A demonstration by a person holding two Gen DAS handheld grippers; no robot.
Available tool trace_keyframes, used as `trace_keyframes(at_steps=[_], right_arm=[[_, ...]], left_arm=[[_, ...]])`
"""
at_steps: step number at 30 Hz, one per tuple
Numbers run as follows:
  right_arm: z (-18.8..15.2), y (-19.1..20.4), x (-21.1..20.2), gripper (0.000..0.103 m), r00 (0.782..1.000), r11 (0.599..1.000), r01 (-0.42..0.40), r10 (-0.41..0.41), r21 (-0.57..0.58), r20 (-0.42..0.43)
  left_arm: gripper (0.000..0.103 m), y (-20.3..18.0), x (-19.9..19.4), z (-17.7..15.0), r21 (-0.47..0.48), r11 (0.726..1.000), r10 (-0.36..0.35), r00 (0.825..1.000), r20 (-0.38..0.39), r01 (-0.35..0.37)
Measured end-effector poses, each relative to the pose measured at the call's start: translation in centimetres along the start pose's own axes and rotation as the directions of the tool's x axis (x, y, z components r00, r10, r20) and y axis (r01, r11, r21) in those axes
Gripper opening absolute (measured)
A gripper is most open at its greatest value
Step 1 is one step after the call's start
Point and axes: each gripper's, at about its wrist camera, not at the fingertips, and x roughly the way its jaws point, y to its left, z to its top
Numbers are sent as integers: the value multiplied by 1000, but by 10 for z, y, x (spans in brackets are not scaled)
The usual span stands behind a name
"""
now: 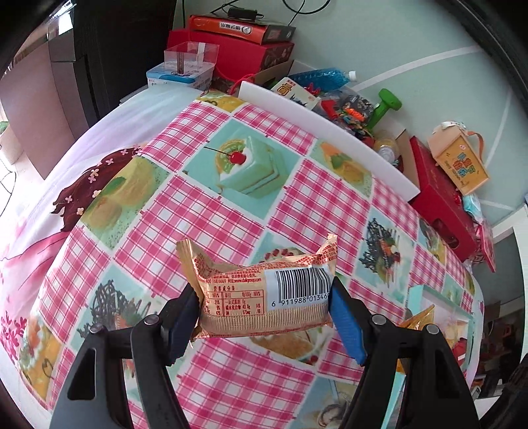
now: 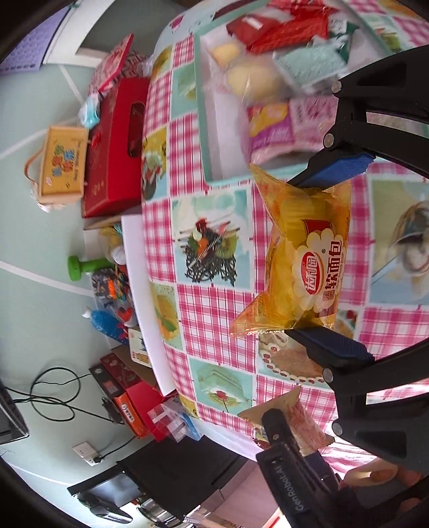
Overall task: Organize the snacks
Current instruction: 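Carry the orange bun and beige packet over the white tray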
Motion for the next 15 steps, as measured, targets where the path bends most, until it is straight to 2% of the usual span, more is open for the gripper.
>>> trace_keyframes(at_steps=[10, 15], right_arm=[[-17, -33, -38, 79, 999, 998, -10, 7, 64, 49], [-16, -50, -51, 79, 997, 997, 9, -15, 81, 75]], left_arm=[[75, -39, -13, -26, 55, 997, -54, 999, 2, 54], [75, -58, -19, -32, 82, 993, -84, 996, 17, 82]])
